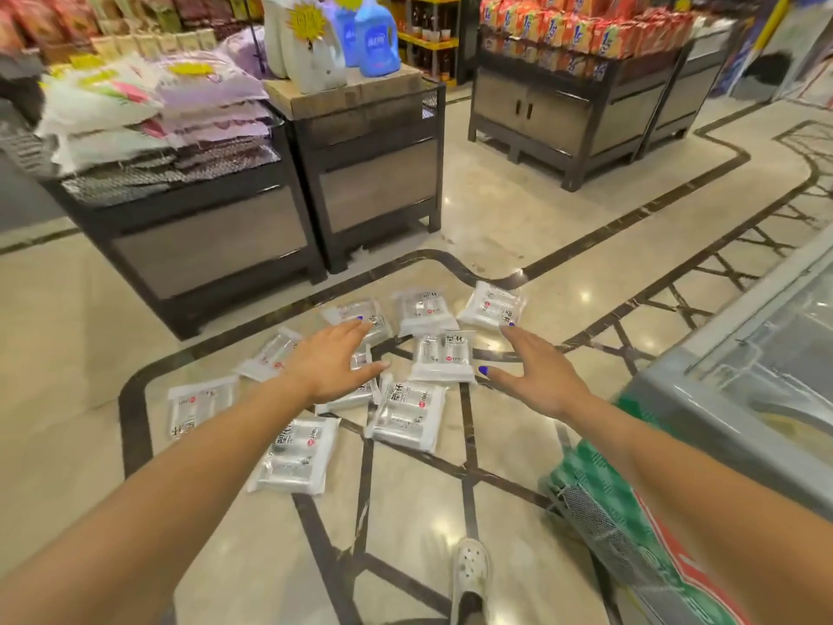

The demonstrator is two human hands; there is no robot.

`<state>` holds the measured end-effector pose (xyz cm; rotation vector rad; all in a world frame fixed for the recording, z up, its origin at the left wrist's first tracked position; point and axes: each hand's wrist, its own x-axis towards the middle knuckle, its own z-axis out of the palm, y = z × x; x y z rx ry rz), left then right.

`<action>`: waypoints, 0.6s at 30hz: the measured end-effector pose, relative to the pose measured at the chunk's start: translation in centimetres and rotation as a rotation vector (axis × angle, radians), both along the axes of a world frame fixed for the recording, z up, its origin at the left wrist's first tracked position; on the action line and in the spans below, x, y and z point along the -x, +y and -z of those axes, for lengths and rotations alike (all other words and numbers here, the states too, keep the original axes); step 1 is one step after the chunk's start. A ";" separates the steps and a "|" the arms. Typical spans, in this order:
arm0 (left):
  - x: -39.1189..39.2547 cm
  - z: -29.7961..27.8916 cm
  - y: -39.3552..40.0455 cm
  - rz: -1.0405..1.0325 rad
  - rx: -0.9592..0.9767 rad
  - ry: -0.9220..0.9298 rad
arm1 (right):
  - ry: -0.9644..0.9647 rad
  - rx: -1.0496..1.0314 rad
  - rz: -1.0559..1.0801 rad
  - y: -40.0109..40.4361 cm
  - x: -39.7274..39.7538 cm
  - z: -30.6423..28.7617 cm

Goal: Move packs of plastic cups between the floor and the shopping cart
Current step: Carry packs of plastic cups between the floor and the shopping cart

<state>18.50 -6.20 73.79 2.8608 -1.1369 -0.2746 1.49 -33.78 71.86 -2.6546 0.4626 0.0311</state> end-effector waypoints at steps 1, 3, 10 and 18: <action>-1.1 0.6 -0.6 -0.007 -0.001 0.009 | 0.005 -0.006 -0.005 -0.6 -1.4 0.8; -3.3 1.8 -2.1 -0.022 0.002 0.029 | 0.013 -0.022 -0.011 -1.9 -4.2 2.4; -10.8 6.6 -7.7 -0.115 0.054 0.198 | 0.157 -0.107 -0.076 -7.0 -14.1 7.0; -18.1 12.2 -9.0 -0.123 0.016 0.319 | 0.203 -0.161 -0.076 -7.8 -22.3 11.6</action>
